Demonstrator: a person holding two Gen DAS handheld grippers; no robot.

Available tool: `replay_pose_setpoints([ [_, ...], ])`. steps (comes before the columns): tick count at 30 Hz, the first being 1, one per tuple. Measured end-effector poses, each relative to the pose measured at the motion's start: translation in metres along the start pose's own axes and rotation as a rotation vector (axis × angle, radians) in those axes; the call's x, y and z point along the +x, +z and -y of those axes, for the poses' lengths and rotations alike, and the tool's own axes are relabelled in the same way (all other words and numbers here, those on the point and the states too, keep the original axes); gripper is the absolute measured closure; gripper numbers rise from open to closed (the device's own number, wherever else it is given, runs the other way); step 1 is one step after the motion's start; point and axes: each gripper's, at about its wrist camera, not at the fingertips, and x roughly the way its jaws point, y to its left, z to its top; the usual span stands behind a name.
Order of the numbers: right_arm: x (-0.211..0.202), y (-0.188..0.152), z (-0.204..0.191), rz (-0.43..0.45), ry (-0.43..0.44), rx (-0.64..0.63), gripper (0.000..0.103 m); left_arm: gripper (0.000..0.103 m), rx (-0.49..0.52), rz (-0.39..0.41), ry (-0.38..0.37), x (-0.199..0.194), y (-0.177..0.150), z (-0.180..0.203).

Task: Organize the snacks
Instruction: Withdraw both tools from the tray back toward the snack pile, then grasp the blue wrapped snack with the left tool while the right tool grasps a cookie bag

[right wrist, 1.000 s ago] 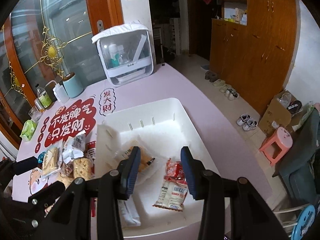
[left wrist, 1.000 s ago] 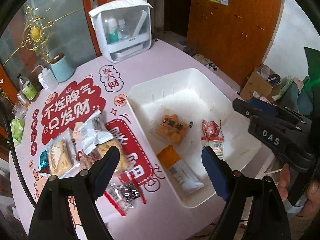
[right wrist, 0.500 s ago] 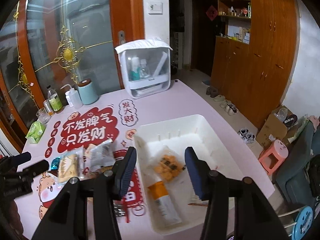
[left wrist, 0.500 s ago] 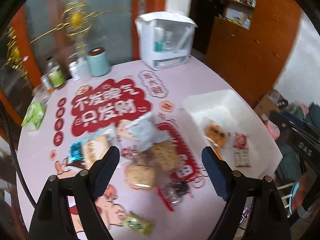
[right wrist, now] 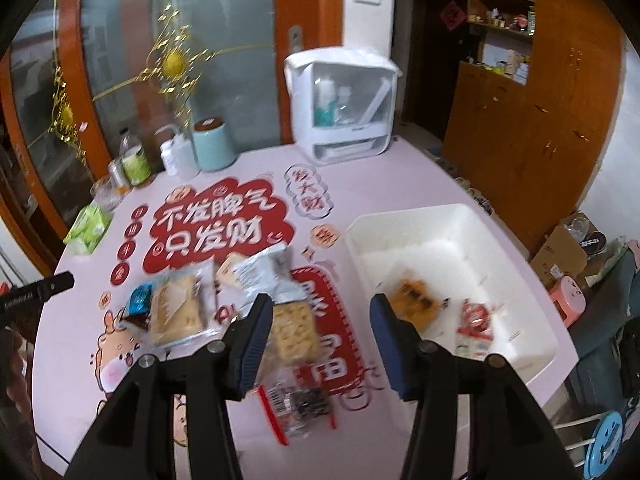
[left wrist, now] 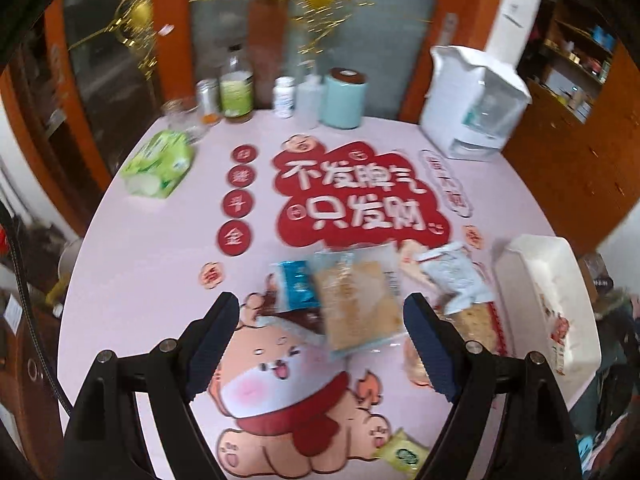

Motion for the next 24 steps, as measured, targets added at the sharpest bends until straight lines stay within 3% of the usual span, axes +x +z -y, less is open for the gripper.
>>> replay_pose_setpoints([
  [10, 0.069, -0.03, -0.051, -0.199, 0.175, -0.005, 0.051, 0.02, -0.017, -0.072, 0.04, 0.045, -0.004, -0.041],
  [14, 0.1, -0.046, -0.06, -0.271, 0.217, 0.031, 0.038, 0.02, -0.019, -0.12, 0.061, 0.069, -0.006, -0.053],
  [23, 0.156, -0.072, -0.075, -0.406, 0.233, 0.061, 0.037, 0.02, -0.021, -0.202, 0.074, 0.122, -0.001, -0.055],
  [24, 0.16, -0.074, -0.076, -0.41, 0.219, 0.063, 0.032, 0.02, -0.019, -0.207, 0.072, 0.127, 0.001, -0.053],
])
